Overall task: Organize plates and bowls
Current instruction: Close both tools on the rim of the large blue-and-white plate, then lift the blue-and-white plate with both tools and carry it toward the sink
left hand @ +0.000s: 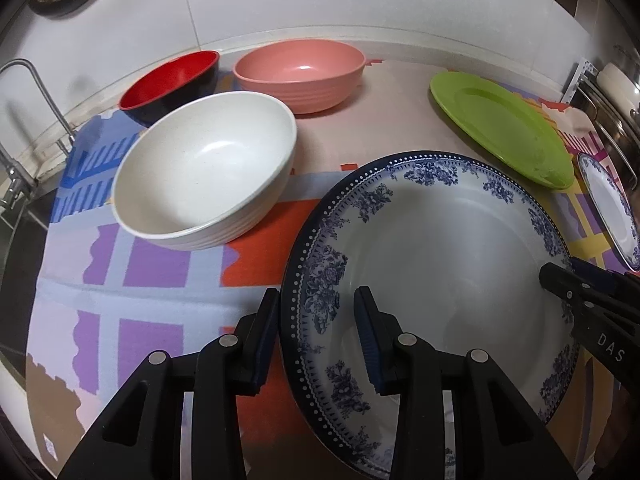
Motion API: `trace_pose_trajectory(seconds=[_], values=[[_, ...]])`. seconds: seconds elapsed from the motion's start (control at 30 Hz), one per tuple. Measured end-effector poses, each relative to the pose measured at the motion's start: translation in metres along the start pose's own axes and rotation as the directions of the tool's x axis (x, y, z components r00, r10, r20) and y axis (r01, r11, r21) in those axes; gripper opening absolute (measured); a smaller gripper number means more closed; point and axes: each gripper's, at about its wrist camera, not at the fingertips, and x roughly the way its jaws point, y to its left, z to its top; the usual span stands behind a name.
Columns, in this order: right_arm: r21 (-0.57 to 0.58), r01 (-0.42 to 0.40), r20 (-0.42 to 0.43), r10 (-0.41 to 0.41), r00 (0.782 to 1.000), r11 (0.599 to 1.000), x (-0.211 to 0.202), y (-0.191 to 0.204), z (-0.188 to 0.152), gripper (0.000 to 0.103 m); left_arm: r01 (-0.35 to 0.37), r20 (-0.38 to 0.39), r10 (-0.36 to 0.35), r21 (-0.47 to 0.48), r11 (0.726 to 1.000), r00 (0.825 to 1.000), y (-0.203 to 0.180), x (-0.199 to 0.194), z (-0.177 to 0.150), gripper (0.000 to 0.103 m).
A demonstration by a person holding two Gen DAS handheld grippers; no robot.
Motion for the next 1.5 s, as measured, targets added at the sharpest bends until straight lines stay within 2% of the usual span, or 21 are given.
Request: trace_pose_trajectory(seconds=[0.33,0.57,0.87,1.27,1.5], values=[[-0.032,-0.014,0.018,0.015,1.0,0.999,-0.024,0.017,-0.006,0.038,-0.016,0.044,0.017,-0.031,0.999,0.999,0.023,-0.031,-0.016,0.038],[-0.059,-0.016,0.041,0.018,0.999,0.998,-0.046,0.044,-0.018,0.038,-0.017,0.085,0.02,-0.026,1.0,0.996,0.048,-0.057,-0.034,0.037],[-0.064,-0.009,0.057,0.012,0.998,0.998,-0.076,0.085,-0.039,0.038,-0.019,0.098,0.022,-0.034,0.999,0.995,0.09,-0.081,-0.059,0.037],[-0.129,-0.054,0.044,0.06,0.997,0.99,-0.087,0.155,-0.06,0.038,-0.076,0.062,0.083,-0.113,0.991,0.995,0.162,-0.094,-0.095,0.037],[-0.172,-0.08,0.012,0.084,0.996,0.982,-0.077,0.19,-0.066,0.038,-0.098,0.017,0.101,-0.136,0.986,0.995,0.184,-0.084,-0.107,0.037]])
